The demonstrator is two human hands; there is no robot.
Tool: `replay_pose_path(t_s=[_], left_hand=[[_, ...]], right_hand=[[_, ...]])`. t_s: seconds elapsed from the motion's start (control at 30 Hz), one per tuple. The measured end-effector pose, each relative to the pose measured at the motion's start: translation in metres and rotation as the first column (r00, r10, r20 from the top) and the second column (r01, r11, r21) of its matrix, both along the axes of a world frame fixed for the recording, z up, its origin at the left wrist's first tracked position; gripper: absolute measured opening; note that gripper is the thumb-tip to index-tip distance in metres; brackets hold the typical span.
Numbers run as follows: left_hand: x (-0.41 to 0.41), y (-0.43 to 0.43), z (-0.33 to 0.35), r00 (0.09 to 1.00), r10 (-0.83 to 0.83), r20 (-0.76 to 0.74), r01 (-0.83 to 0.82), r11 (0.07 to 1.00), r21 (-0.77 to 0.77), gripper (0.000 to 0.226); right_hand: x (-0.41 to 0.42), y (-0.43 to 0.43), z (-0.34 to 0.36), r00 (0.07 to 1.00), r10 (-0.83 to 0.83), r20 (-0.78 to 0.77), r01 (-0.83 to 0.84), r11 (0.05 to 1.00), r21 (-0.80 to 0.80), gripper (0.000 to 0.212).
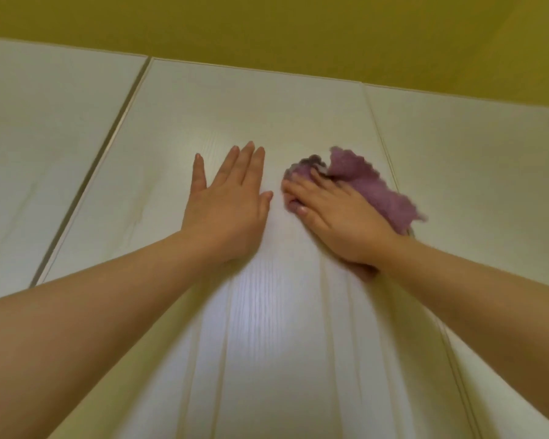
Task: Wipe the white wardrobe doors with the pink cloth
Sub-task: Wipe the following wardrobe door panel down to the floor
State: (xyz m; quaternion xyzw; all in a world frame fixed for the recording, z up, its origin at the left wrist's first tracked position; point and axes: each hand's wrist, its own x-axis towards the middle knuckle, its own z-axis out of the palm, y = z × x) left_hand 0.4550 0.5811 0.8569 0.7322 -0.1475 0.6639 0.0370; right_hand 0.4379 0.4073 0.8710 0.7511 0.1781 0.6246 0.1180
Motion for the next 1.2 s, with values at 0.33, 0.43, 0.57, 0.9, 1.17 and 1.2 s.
replay_pose_path(t_s=[0.33,0.43,0.57,0.9,1.17,1.2], left_hand=[[0.002,0.057,-0.020,0.993,0.083,0.083,-0.082,0.997,-0.007,0.051],[0.002,0.063,-0.025,0.993,0.115,0.034,-0.116,0.993,-0.001,0.049],[0.006,0.064,-0.029,0.983,0.183,0.023,-0.184,0.982,0.037,0.050],[0.010,0.070,-0.025,0.979,0.192,0.068,-0.197,0.977,0.079,0.052],[0.012,0.078,-0.018,0.975,0.114,0.190,-0.134,0.987,0.091,0.040],[0.012,0.079,-0.017,0.975,0.102,0.195,-0.121,0.989,0.088,0.039]], right_hand=[[0.001,-0.022,0.012,0.996,-0.045,0.080,0.037,0.994,0.102,0.048],[0.006,0.003,0.011,0.991,-0.077,0.105,0.042,0.954,0.298,0.050],[0.008,0.019,-0.029,0.999,-0.036,0.005,0.037,0.982,-0.187,0.069],[0.008,0.077,-0.008,1.000,0.016,0.014,-0.013,0.981,-0.196,0.057],[0.025,0.109,0.028,0.999,0.013,0.044,-0.011,0.999,-0.052,0.046],[0.026,0.109,0.024,0.999,0.043,0.011,-0.040,0.985,-0.168,0.046]])
